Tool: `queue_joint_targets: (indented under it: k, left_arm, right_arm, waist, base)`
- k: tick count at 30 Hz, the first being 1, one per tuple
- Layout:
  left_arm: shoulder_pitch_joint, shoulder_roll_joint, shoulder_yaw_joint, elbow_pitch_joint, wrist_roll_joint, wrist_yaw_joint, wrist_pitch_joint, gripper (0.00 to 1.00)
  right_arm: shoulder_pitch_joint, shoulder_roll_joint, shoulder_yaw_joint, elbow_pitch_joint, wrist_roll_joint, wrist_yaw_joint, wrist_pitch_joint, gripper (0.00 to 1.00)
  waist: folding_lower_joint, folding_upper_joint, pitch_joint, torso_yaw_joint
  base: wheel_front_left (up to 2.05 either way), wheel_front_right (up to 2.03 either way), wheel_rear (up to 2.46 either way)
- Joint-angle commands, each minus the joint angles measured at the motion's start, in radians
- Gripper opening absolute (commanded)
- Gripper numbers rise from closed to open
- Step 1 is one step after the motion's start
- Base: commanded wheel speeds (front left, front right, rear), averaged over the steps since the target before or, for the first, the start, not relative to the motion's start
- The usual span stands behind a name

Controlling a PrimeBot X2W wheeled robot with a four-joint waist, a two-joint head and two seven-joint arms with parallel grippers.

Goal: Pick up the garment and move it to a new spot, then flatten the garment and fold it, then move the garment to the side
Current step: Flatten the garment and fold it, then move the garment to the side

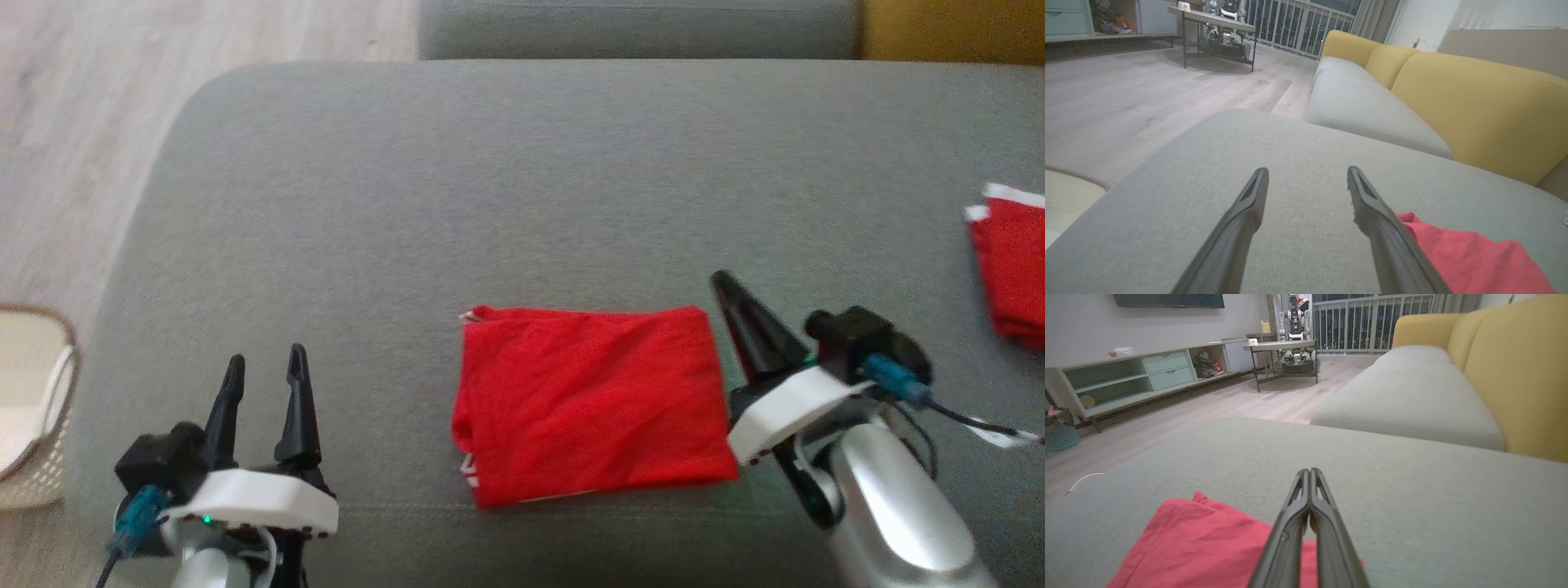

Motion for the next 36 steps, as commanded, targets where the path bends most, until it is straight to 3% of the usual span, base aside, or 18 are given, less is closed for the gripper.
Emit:
queue_joint_targets:
  k: [1, 10, 18, 19, 20, 36]
  left_arm:
    - [-0.023, 0.006, 0.033, -0.039, 0.005, 0.004, -0.012, 1.0]
    - [-0.026, 0.006, 0.03, -0.048, 0.002, 0.01, -0.012, 1.0]
    - [0.001, 0.006, 0.016, -0.03, -0.009, 0.012, -0.012, 1.0]
    - [0.004, 0.006, 0.015, -0.028, -0.008, 0.012, -0.012, 1.0]
    - [0.007, 0.006, 0.015, -0.027, -0.007, 0.012, -0.012, 1.0]
    - [0.013, 0.006, 0.02, -0.005, 0.0, 0.004, -0.012, 1.0]
  right_arm:
    - [-0.002, 0.0, 0.004, -0.048, -0.016, 0.0, -0.009, 0.0]
    - [0.087, 0.02, -0.157, -0.227, -0.121, 0.0, 0.002, 0.0]
    - [0.183, 0.052, -0.277, -0.273, -0.174, 0.0, 0.002, 0.0]
    - [0.192, 0.055, -0.291, -0.273, -0.177, 0.0, 0.001, 0.47]
    - [0.198, 0.058, -0.299, -0.272, -0.179, 0.0, 0.001, 1.0]
    - [0.201, 0.064, -0.298, -0.253, -0.144, 0.0, -0.008, 1.0]
  waist:
    - [0.0, 0.0, -0.011, -0.035]
    - [0.0, 0.0, -0.013, -0.092]
    - [0.0, 0.0, -0.024, -0.104]
    - [0.0, 0.0, -0.025, -0.105]
    - [0.0, 0.0, -0.025, -0.106]
    - [0.0, 0.0, -0.025, -0.115]
  base:
    - [0.0, 0.0, 0.0]
    - [0.0, 0.0, 0.0]
    - [0.0, 0.0, 0.0]
    - [0.0, 0.0, 0.0]
    - [0.0, 0.0, 0.0]
    - [0.0, 0.0, 0.0]
